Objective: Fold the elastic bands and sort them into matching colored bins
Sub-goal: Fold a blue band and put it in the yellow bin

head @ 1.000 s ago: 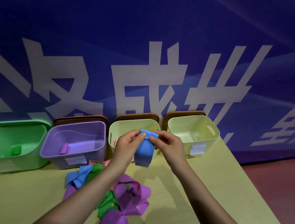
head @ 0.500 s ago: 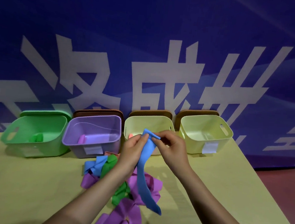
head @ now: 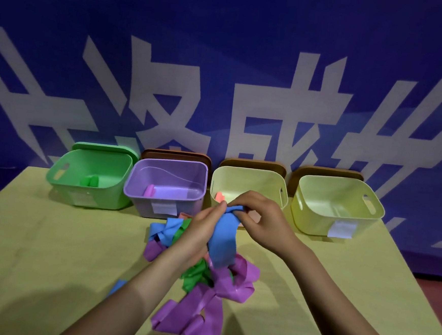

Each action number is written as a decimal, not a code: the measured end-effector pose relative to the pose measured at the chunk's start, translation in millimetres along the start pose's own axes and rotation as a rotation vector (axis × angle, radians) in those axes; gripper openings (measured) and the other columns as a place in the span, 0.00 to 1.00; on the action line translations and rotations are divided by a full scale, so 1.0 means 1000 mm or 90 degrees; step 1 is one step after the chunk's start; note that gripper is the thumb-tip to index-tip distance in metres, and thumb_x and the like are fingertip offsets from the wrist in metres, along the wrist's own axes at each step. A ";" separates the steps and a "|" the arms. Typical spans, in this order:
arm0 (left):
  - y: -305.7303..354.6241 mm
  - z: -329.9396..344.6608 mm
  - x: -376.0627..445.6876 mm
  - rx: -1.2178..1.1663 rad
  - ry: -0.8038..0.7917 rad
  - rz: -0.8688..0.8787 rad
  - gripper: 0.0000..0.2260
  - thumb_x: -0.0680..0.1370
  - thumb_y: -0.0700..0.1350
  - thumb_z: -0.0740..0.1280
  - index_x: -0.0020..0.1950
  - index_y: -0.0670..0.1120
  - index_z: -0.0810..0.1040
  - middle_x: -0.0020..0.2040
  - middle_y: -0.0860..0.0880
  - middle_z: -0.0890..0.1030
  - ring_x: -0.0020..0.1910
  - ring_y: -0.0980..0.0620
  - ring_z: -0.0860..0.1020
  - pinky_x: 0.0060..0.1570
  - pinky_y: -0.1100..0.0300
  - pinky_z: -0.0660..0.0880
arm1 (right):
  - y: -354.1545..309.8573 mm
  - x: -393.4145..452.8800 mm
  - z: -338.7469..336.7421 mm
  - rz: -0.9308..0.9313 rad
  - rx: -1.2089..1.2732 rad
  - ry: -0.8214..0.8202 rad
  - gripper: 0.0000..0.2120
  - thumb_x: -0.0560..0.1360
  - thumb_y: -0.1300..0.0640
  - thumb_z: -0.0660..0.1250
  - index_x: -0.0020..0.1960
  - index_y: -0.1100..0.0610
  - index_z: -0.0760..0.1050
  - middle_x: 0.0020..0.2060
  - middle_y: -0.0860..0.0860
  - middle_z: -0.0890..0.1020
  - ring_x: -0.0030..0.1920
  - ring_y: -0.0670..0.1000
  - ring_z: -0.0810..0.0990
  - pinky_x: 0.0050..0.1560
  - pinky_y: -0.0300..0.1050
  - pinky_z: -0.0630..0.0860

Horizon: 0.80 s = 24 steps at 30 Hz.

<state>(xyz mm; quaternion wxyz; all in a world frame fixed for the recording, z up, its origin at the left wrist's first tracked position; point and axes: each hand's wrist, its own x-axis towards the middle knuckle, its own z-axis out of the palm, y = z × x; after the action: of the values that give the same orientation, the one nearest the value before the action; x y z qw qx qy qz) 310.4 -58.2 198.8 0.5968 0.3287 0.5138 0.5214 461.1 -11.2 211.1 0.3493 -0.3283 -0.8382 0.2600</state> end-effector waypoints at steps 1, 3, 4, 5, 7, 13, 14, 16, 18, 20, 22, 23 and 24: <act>0.001 0.002 0.001 -0.030 -0.013 -0.018 0.11 0.81 0.46 0.60 0.54 0.44 0.80 0.50 0.44 0.83 0.48 0.51 0.81 0.48 0.61 0.76 | -0.001 -0.001 -0.004 0.024 0.033 -0.011 0.13 0.74 0.62 0.63 0.55 0.57 0.82 0.49 0.48 0.80 0.50 0.43 0.77 0.49 0.35 0.73; 0.001 0.004 0.005 -0.053 -0.026 -0.030 0.10 0.81 0.43 0.60 0.56 0.43 0.79 0.49 0.44 0.82 0.48 0.51 0.80 0.44 0.63 0.76 | -0.004 -0.002 -0.011 0.081 0.107 -0.026 0.14 0.75 0.61 0.62 0.58 0.55 0.81 0.52 0.46 0.79 0.54 0.42 0.77 0.51 0.34 0.73; 0.002 0.006 0.007 -0.046 -0.024 -0.023 0.09 0.81 0.42 0.59 0.56 0.43 0.78 0.51 0.44 0.82 0.49 0.51 0.80 0.46 0.63 0.75 | -0.006 -0.003 -0.012 0.111 0.143 -0.018 0.13 0.76 0.59 0.62 0.58 0.54 0.81 0.52 0.46 0.79 0.53 0.41 0.77 0.51 0.36 0.74; 0.001 0.008 0.009 -0.044 -0.020 -0.012 0.09 0.82 0.41 0.59 0.56 0.43 0.78 0.52 0.43 0.81 0.51 0.51 0.80 0.48 0.63 0.75 | -0.007 -0.005 -0.013 0.142 0.173 0.000 0.12 0.78 0.58 0.64 0.58 0.53 0.80 0.51 0.46 0.79 0.51 0.41 0.77 0.50 0.38 0.75; 0.000 0.013 0.012 -0.003 -0.014 0.017 0.09 0.81 0.41 0.60 0.55 0.42 0.79 0.58 0.42 0.80 0.55 0.50 0.79 0.56 0.60 0.74 | -0.007 -0.007 -0.011 0.215 0.203 0.044 0.12 0.78 0.55 0.66 0.61 0.50 0.78 0.49 0.44 0.80 0.47 0.41 0.77 0.50 0.41 0.76; -0.011 0.030 0.018 0.226 0.036 0.092 0.09 0.82 0.41 0.57 0.54 0.38 0.75 0.48 0.41 0.77 0.48 0.50 0.74 0.46 0.63 0.69 | 0.004 -0.013 0.001 0.285 0.125 0.062 0.14 0.80 0.50 0.59 0.48 0.55 0.81 0.40 0.55 0.82 0.41 0.51 0.79 0.45 0.53 0.76; -0.013 0.033 0.017 0.254 0.047 0.104 0.09 0.83 0.41 0.56 0.53 0.39 0.74 0.47 0.40 0.76 0.47 0.50 0.73 0.45 0.61 0.68 | 0.006 -0.014 0.004 0.270 0.067 0.067 0.15 0.80 0.51 0.58 0.49 0.58 0.80 0.42 0.55 0.82 0.44 0.52 0.79 0.47 0.52 0.75; -0.017 0.039 0.017 0.285 0.065 0.132 0.11 0.83 0.41 0.56 0.53 0.35 0.74 0.48 0.34 0.77 0.46 0.50 0.73 0.47 0.56 0.68 | 0.008 -0.016 0.009 0.241 -0.030 0.110 0.15 0.80 0.53 0.57 0.51 0.60 0.80 0.45 0.55 0.83 0.46 0.53 0.79 0.45 0.44 0.71; -0.016 0.044 0.015 0.293 0.078 0.163 0.16 0.82 0.46 0.56 0.53 0.33 0.73 0.48 0.33 0.77 0.45 0.49 0.73 0.48 0.50 0.70 | 0.007 -0.019 0.012 0.211 -0.089 0.158 0.17 0.78 0.53 0.56 0.49 0.60 0.80 0.42 0.55 0.82 0.42 0.52 0.78 0.39 0.38 0.65; -0.013 0.045 0.013 0.296 0.087 0.205 0.20 0.77 0.52 0.56 0.51 0.34 0.73 0.46 0.34 0.77 0.43 0.46 0.74 0.49 0.46 0.71 | 0.009 -0.020 0.012 0.172 -0.128 0.182 0.16 0.78 0.52 0.57 0.44 0.60 0.79 0.36 0.54 0.81 0.37 0.52 0.77 0.36 0.36 0.60; -0.011 0.043 0.012 0.289 0.080 0.230 0.20 0.76 0.53 0.56 0.50 0.36 0.74 0.45 0.36 0.78 0.43 0.43 0.75 0.47 0.46 0.72 | 0.010 -0.021 0.010 0.140 -0.161 0.182 0.19 0.79 0.49 0.55 0.41 0.59 0.78 0.32 0.53 0.80 0.32 0.51 0.74 0.33 0.37 0.59; -0.011 0.041 0.012 0.289 0.068 0.234 0.18 0.77 0.52 0.57 0.50 0.37 0.75 0.44 0.36 0.78 0.42 0.43 0.75 0.45 0.46 0.72 | 0.011 -0.022 0.009 0.134 -0.162 0.177 0.21 0.79 0.47 0.54 0.41 0.59 0.78 0.30 0.52 0.79 0.31 0.50 0.73 0.32 0.39 0.60; -0.009 0.040 0.011 0.284 0.056 0.233 0.16 0.78 0.50 0.59 0.50 0.36 0.75 0.44 0.35 0.78 0.40 0.45 0.74 0.43 0.48 0.71 | 0.011 -0.023 0.007 0.131 -0.143 0.176 0.21 0.78 0.46 0.54 0.41 0.58 0.79 0.29 0.51 0.78 0.30 0.50 0.72 0.31 0.40 0.61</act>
<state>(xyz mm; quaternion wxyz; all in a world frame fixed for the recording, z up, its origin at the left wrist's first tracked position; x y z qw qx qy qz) 350.7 -43.5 197.8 0.3830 0.5160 0.5732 0.5084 472.3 -22.2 190.3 0.3934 -0.4817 -0.7682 0.1517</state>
